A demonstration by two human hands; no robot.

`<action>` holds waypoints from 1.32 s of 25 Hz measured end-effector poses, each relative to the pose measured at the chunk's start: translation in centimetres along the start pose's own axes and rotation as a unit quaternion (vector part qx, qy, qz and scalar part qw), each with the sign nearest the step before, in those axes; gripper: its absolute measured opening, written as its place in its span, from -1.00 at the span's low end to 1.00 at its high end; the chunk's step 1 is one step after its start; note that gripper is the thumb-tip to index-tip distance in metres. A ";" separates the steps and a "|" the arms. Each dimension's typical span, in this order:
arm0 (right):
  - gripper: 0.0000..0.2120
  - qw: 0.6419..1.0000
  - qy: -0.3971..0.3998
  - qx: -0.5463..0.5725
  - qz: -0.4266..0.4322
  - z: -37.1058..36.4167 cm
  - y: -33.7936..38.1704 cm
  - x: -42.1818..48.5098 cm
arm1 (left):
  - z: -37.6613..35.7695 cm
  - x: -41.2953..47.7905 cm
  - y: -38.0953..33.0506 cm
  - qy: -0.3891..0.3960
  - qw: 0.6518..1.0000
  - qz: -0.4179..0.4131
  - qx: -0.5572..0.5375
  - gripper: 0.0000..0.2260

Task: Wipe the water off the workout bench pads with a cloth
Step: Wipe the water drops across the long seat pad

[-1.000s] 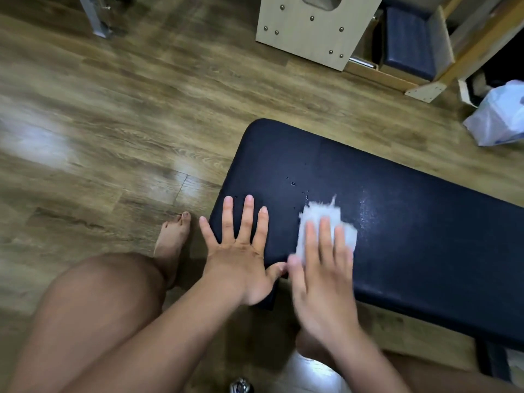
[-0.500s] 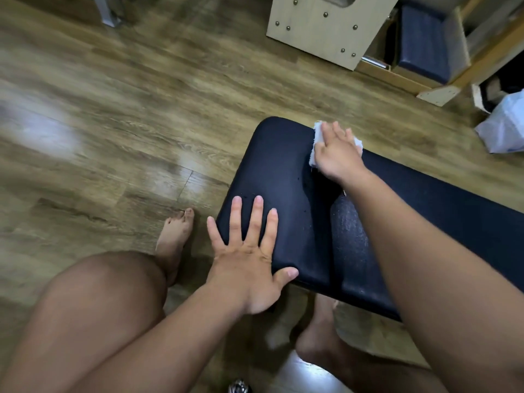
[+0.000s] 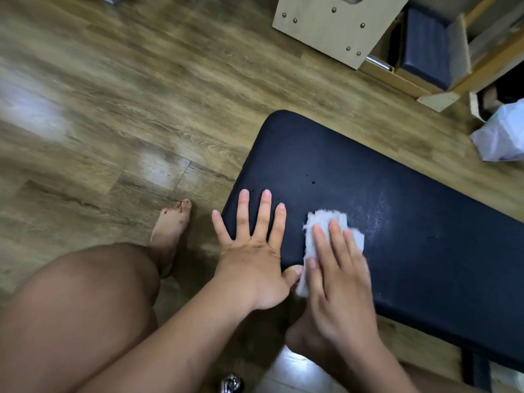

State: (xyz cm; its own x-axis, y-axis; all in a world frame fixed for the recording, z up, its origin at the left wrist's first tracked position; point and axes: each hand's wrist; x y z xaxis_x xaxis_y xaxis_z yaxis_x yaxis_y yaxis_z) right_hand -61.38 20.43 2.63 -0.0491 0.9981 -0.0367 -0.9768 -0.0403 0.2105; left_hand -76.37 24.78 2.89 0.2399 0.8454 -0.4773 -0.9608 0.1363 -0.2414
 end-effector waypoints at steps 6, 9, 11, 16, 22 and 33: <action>-0.48 0.998 0.018 -0.048 -0.027 -0.4 -1.1 19.8 | 0.2 -0.1 0.6 0.004 0.999 -0.023 -0.024 -0.12; -0.49 0.996 0.058 -0.026 -0.062 0.3 -0.1 24.0 | 0.7 -0.2 0.8 0.019 0.999 -0.029 -0.030 -0.08; -0.49 0.997 0.053 -0.017 -0.056 0.2 0.1 21.6 | 1.1 -0.4 0.8 0.030 0.998 -0.036 -0.033 -0.08; -0.40 0.997 0.028 -0.053 0.039 -0.9 1.9 4.0 | 2.3 -1.8 2.6 -0.015 0.996 -0.074 -0.049 -0.22; -0.38 0.996 0.052 -0.050 0.054 -1.1 3.3 3.1 | 3.0 -3.0 5.0 -0.049 0.995 -0.059 -0.056 -0.31; -0.50 0.999 0.045 0.002 -0.025 -1.0 4.7 21.2 | 5.7 -2.5 5.5 -0.119 0.986 -0.046 -0.109 -0.65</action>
State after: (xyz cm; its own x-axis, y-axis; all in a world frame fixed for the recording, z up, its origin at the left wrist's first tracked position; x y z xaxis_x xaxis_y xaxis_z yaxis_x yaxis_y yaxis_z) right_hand -67.23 41.39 1.82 -0.0194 0.9908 -0.1341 -0.9775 0.0094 0.2107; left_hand -83.08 26.34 7.60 0.2607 0.9354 -0.2387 -0.8778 0.1268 -0.4620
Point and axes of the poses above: each hand's wrist, its own x-axis towards the middle knuckle, its own z-axis out of the back of the hand, y = z × x, and after that the axes turned 2 degrees about -y, right-handed
